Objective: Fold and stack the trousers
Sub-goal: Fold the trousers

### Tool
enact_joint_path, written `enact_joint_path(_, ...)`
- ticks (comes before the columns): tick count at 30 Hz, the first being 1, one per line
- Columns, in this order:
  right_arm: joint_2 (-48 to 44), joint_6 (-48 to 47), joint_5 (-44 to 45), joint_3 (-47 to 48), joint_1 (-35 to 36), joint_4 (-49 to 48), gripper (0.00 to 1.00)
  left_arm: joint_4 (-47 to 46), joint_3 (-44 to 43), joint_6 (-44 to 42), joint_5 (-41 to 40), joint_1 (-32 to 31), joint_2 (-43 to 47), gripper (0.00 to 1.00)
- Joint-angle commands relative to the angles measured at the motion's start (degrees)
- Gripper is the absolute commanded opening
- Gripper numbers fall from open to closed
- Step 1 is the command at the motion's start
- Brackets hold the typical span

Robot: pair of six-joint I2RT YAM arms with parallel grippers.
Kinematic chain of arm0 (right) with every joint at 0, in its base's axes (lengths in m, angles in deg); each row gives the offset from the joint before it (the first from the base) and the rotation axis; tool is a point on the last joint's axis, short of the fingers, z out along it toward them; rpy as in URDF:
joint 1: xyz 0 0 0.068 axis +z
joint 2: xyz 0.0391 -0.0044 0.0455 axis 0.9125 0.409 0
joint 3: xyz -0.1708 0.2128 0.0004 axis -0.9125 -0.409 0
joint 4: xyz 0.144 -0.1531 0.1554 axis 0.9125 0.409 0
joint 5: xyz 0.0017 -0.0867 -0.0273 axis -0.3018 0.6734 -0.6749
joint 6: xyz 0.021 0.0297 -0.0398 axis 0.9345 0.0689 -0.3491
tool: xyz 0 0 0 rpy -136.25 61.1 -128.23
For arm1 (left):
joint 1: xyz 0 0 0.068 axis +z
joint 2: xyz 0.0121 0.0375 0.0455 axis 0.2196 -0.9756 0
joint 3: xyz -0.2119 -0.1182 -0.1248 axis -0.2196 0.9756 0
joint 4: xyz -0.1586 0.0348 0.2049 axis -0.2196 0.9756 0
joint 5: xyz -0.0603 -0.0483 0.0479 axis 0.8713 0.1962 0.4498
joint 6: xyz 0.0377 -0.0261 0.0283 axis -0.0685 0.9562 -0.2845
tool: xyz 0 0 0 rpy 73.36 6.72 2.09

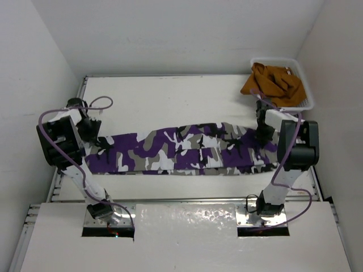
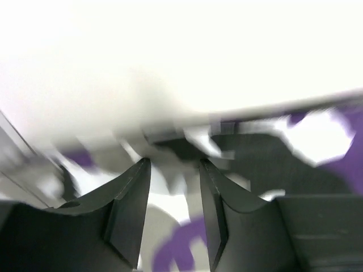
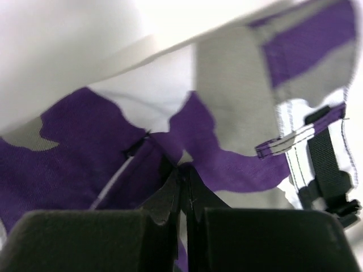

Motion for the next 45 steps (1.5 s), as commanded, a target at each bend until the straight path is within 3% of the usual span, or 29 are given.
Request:
enact_joint_path(1,2.0,-1.0,-0.2,5.8,-1.6,-13.7,0.02,-6.3,-7.0,5.1,7.0,-1.5,-2.2,0.38)
enact_joint_path(5,-0.5,-4.1,-5.1,7.3,-4.0,-18.0,0.04,-5.8,-9.7,6.6,10.8,-2.4,-2.3,0.39)
enact_joint_path(9,-5.3,-4.7,-11.5,9.7,-8.0,-16.4,0.09,-2.2,-13.6,8.0,13.9,-2.2,-1.4,0.41)
enact_joint_path(12,-12.8,-3.8,-14.2,6.9,-10.9,-14.6,0.35,2.4,-18.1,10.1,13.3,-0.6,0.5,0.42)
enact_joint_path(13,-14.5,-2.9,-15.3,4.5,-13.2,-13.6,0.54,3.5,-20.1,10.9,11.9,1.7,1.5,0.42)
enact_joint_path(15,-19.1,1.5,-18.9,1.3,-16.0,-10.3,0.69,6.6,-21.4,13.0,10.3,4.5,2.4,0.43)
enact_joint_path(16,-20.7,3.2,-20.2,-3.4,-18.9,-10.1,0.82,7.8,-22.1,13.1,7.9,7.5,3.1,0.44)
enact_joint_path(18,-24.7,6.8,-23.9,-11.2,-21.2,-12.6,0.96,10.3,-20.0,12.7,5.4,10.7,4.3,0.47)
enact_joint_path(19,-25.6,7.4,-24.0,-13.2,-22.5,-14.0,0.99,10.4,-18.3,12.3,3.4,11.4,6.0,0.48)
enact_joint_path(24,-22.8,7.6,-24.0,-17.4,-23.2,-17.8,0.98,5.5,-6.3,12.6,-0.2,16.5,9.4,0.59)
enact_joint_path(29,-16.9,6.9,-23.2,-17.1,-23.1,-18.7,0.98,2.4,-2.0,12.9,-1.4,22.9,7.1,0.61)
enact_joint_path(31,-16.0,6.6,-23.5,-17.3,-23.2,-19.1,0.97,2.4,-0.1,12.3,-1.1,24.1,6.3,0.7)
enact_joint_path(45,-19.9,-1.0,-22.4,-14.4,-23.0,-16.4,0.95,-1.1,7.5,10.2,0.0,25.3,-3.7,0.7)
